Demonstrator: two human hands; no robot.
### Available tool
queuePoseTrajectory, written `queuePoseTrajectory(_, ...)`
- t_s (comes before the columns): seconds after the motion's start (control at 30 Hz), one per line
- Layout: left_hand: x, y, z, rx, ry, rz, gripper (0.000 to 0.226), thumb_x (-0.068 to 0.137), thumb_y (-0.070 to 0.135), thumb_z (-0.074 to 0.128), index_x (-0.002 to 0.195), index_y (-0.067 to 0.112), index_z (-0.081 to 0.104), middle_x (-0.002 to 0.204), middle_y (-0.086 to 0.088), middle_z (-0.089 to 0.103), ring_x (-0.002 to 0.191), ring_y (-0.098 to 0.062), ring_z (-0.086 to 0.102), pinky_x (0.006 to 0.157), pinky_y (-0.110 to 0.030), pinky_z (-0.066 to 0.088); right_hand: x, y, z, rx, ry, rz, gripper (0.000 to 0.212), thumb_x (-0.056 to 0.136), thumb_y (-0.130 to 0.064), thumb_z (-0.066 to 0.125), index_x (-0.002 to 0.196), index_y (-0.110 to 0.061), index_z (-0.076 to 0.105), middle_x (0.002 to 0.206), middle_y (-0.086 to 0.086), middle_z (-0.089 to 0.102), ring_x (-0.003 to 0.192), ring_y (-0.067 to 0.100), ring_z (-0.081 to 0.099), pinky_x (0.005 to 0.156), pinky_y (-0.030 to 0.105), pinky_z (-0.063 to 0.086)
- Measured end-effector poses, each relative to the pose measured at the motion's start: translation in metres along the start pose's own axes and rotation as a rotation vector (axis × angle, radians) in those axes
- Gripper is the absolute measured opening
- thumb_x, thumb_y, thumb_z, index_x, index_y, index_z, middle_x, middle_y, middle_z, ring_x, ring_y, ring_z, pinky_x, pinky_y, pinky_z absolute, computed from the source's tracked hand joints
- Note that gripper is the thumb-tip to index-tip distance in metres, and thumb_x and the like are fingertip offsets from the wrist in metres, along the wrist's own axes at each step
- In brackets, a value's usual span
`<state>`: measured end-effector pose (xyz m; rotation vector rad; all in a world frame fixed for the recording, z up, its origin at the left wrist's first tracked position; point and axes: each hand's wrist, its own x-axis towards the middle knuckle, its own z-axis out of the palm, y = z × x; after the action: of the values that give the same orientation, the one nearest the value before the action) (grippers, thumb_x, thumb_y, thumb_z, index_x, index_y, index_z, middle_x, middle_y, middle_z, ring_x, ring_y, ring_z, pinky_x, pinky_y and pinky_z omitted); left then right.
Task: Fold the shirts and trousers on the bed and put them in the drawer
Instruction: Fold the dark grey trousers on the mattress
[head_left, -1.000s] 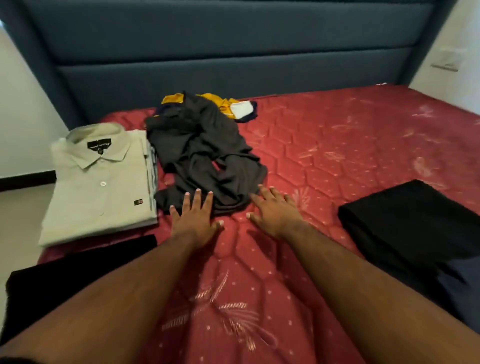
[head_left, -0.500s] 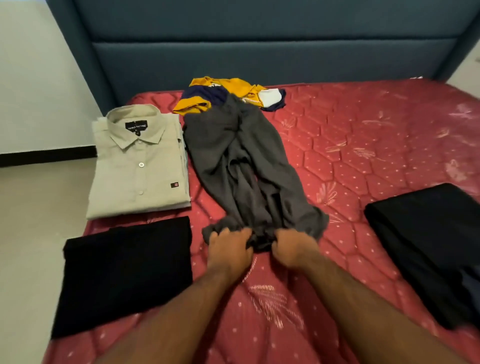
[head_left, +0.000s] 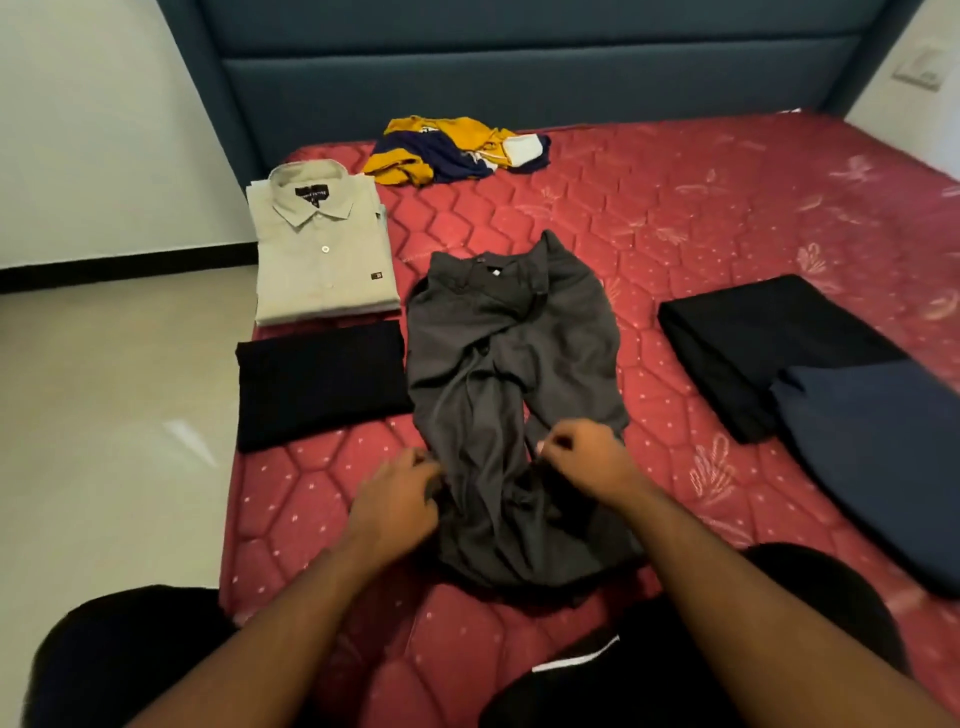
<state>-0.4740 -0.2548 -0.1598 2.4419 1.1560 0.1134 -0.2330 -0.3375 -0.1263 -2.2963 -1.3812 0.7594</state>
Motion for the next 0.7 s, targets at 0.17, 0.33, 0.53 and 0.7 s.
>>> queuePoseTrajectory(0.17, 0.055, 0.013, -0.012, -0.24, 0.032, -0.044, 0.067, 0.081, 0.012, 0.052, 0.147, 0.014, 0.039, 0.155, -0.014, 0.03, 0.141, -0.028, 0.033, 0.116, -0.033, 0.028, 0.011, 0.008, 0.013, -0.363, -0.11, 0.052, 0.049, 0.092, -0.043, 0.052, 0.134, -0.017, 0.049, 0.137, 0.012, 0.048, 0.125, 0.033, 0.049, 0.099, 0.041, 0.042)
queuePoseTrajectory(0.33, 0.072, 0.022, -0.022, 0.058, -0.312, -0.046, 0.028, 0.082, 0.023, 0.051, 0.101, 0.015, 0.07, 0.108, -0.01, 0.07, 0.102, -0.029, 0.066, 0.082, -0.032, 0.051, 0.02, -0.02, -0.024, -0.323, -0.616, 0.103, 0.039, 0.093, -0.049, 0.053, 0.083, -0.013, 0.064, 0.093, 0.012, 0.063, 0.086, 0.028, 0.063, 0.065, 0.027, 0.048)
queuePoseTrajectory(0.53, 0.177, 0.027, -0.051, -0.059, 0.039, -0.011, 0.034, 0.087, 0.023, 0.049, 0.116, 0.023, 0.065, 0.123, -0.003, 0.063, 0.115, -0.027, 0.06, 0.094, -0.037, 0.049, 0.126, -0.018, -0.073, -0.243, -0.007, -0.046, 0.025, 0.09, -0.032, 0.058, 0.113, -0.022, 0.063, 0.117, 0.006, 0.063, 0.108, 0.028, 0.061, 0.086, 0.035, 0.049)
queuePoseTrajectory(0.7, 0.285, 0.026, -0.051, 0.004, -0.097, 0.122, 0.073, 0.089, 0.011, 0.051, 0.151, 0.038, 0.024, 0.163, 0.004, 0.002, 0.125, -0.032, 0.052, 0.094, -0.047, 0.049, 0.211, 0.009, -0.063, -0.245, -0.14, 0.024, 0.076, 0.086, -0.014, 0.061, 0.15, -0.034, 0.025, 0.161, 0.012, 0.003, 0.133, 0.036, 0.043, 0.106, 0.044, 0.042)
